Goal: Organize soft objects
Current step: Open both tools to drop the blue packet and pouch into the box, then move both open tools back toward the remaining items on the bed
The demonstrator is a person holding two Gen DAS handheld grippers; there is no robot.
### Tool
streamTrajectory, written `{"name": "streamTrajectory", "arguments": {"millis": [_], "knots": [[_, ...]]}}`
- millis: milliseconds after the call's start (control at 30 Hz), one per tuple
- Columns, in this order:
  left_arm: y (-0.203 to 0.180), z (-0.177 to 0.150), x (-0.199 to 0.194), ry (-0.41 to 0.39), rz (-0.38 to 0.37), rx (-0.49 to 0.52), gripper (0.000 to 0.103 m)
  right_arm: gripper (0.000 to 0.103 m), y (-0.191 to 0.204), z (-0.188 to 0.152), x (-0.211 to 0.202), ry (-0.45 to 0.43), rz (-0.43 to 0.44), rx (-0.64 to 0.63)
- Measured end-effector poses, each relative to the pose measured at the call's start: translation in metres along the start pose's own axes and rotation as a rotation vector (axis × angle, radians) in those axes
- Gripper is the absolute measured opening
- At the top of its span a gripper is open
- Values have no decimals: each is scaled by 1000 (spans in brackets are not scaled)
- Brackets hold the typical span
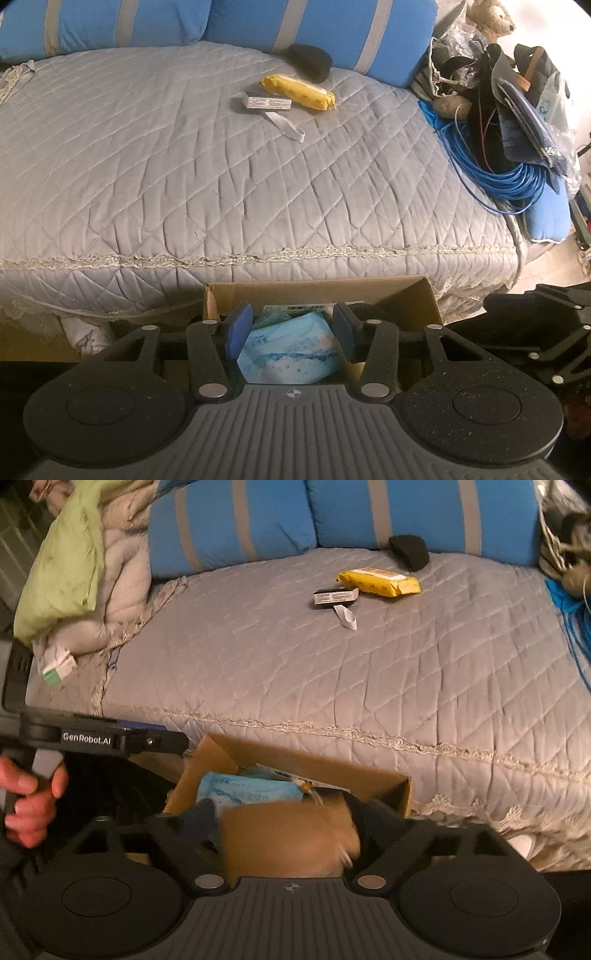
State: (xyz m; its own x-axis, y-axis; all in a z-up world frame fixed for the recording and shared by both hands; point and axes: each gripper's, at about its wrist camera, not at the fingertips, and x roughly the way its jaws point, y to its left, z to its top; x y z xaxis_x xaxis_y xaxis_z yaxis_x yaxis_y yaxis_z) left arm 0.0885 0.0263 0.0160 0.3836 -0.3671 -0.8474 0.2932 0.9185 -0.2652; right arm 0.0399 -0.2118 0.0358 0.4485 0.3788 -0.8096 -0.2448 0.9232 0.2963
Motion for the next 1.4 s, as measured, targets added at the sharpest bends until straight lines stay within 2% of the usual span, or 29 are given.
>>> {"name": "streamTrajectory", "arguments": {"millis": [367,700,867,1167,1400], "knots": [[-1,1,3,13,13,12,47,103,1,-1,9,39,-66,-23],[-6,-3,20,104,82,63,48,103,2,-4,27,134,-113,-54],[-9,-5,21,119,85,84,48,103,9,-6,35,173,-142,-100],[-11,0,19,93,82,78,48,103,10,6,37,125,-173,-100],[-13,11,11,24,102,89,48,103,7,28,32,-3,-244,-115]]}}
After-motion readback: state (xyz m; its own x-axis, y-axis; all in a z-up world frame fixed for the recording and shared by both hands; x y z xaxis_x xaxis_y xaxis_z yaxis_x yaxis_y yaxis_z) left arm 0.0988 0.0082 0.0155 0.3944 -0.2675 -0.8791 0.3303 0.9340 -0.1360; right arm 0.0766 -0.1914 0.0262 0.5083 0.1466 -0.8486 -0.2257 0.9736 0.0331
